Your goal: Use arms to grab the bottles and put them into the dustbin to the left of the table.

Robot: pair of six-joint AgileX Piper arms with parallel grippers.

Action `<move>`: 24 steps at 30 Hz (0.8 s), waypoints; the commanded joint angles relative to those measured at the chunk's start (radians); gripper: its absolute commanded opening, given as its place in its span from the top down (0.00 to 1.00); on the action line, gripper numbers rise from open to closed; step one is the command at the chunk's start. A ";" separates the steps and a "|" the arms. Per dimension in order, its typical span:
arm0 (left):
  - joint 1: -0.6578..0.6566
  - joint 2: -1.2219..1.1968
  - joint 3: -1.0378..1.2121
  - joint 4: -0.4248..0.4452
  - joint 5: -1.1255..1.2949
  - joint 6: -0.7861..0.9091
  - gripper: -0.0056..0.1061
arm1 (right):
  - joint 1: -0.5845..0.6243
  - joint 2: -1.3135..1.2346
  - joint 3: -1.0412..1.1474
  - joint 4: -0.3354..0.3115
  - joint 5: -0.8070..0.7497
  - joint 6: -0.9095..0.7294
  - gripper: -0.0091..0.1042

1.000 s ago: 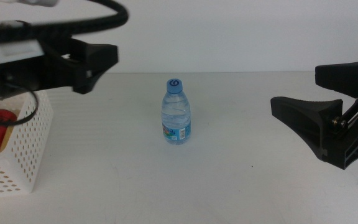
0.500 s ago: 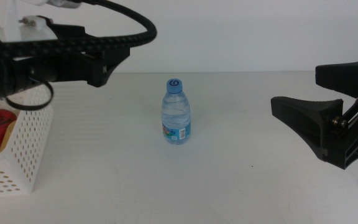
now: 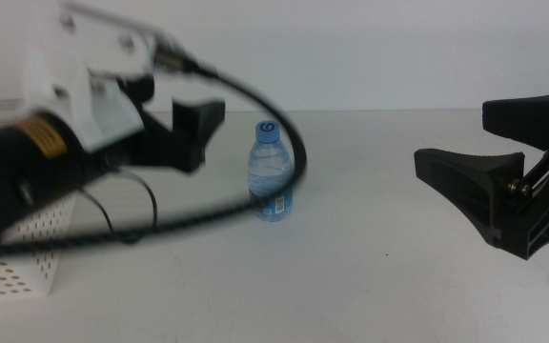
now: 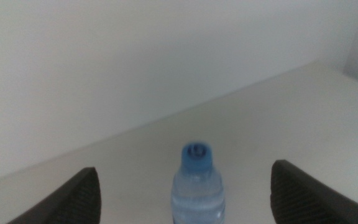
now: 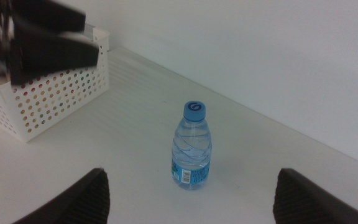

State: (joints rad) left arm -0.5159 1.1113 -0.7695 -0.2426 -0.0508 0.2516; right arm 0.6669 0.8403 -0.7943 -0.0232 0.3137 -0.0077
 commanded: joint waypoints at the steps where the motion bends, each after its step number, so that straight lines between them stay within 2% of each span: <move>1: -0.013 -0.005 0.038 0.019 -0.161 -0.035 0.14 | -0.004 -0.007 -0.025 -0.008 -0.070 -0.004 0.29; 11: -0.022 0.066 0.186 0.032 -0.361 -0.040 0.14 | -0.004 -0.007 -0.025 -0.008 -0.070 -0.004 0.29; 18: -0.090 0.204 0.186 0.099 -0.445 -0.029 0.14 | -0.004 -0.007 -0.025 -0.008 -0.070 -0.004 0.29; 24: -0.085 0.304 0.186 0.171 -0.639 -0.204 0.14 | -0.004 -0.007 -0.025 -0.008 -0.070 -0.004 0.29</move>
State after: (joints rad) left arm -0.6000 1.4217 -0.5586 -0.0877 -0.5395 0.1053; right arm 0.6669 0.8403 -0.7943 -0.0239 0.3142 -0.0077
